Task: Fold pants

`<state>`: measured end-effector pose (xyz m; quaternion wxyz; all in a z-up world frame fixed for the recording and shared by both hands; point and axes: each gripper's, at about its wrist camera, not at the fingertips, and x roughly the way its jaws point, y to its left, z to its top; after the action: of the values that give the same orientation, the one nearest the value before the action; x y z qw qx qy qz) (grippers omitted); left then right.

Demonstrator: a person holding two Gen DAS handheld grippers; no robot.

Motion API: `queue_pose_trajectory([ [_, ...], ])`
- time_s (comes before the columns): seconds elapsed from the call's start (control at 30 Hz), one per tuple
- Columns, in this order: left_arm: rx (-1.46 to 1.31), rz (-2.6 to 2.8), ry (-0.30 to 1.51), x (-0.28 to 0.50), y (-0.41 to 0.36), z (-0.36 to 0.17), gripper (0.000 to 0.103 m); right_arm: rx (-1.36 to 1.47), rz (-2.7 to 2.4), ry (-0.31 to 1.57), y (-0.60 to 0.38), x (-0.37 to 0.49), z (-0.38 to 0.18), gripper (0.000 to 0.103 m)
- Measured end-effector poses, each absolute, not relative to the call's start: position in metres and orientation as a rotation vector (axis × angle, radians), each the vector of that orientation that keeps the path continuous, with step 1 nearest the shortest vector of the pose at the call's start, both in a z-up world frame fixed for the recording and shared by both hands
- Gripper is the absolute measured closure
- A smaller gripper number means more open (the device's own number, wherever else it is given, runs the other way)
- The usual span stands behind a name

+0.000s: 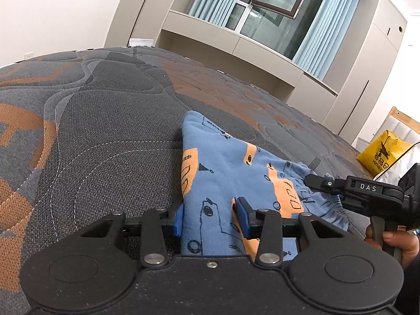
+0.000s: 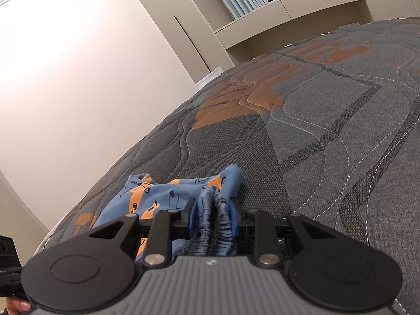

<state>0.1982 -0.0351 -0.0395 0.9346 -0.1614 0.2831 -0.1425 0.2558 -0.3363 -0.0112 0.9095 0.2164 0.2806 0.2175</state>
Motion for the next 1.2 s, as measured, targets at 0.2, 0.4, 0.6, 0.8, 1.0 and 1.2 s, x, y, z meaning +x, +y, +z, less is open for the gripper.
queue_pose_trajectory([
  [0.2,-0.362,-0.284,0.579,0.200,-0.034,-0.040,0.070,0.413,0.437,0.559,-0.330,0.250,-0.008,0.077],
  [0.4,-0.334,-0.307,0.607,0.209,-0.031,-0.022,0.085,0.389,0.423,0.510,-0.325,0.239,0.001,0.081],
  [0.6,-0.281,-0.300,0.534,0.222,-0.019,0.003,0.086,0.431,0.420,0.472,-0.312,0.240,0.015,0.083],
  [0.8,-0.281,-0.252,0.511,0.251,0.021,0.018,0.086,0.462,0.449,0.457,-0.276,0.279,0.032,0.083],
  [1.0,-0.286,-0.197,0.536,0.280,0.063,0.012,0.086,0.488,0.478,0.515,-0.234,0.320,0.031,0.083],
  [1.2,-0.314,-0.191,0.587,0.300,0.089,-0.006,0.086,0.474,0.465,0.563,-0.204,0.342,0.008,0.083],
])
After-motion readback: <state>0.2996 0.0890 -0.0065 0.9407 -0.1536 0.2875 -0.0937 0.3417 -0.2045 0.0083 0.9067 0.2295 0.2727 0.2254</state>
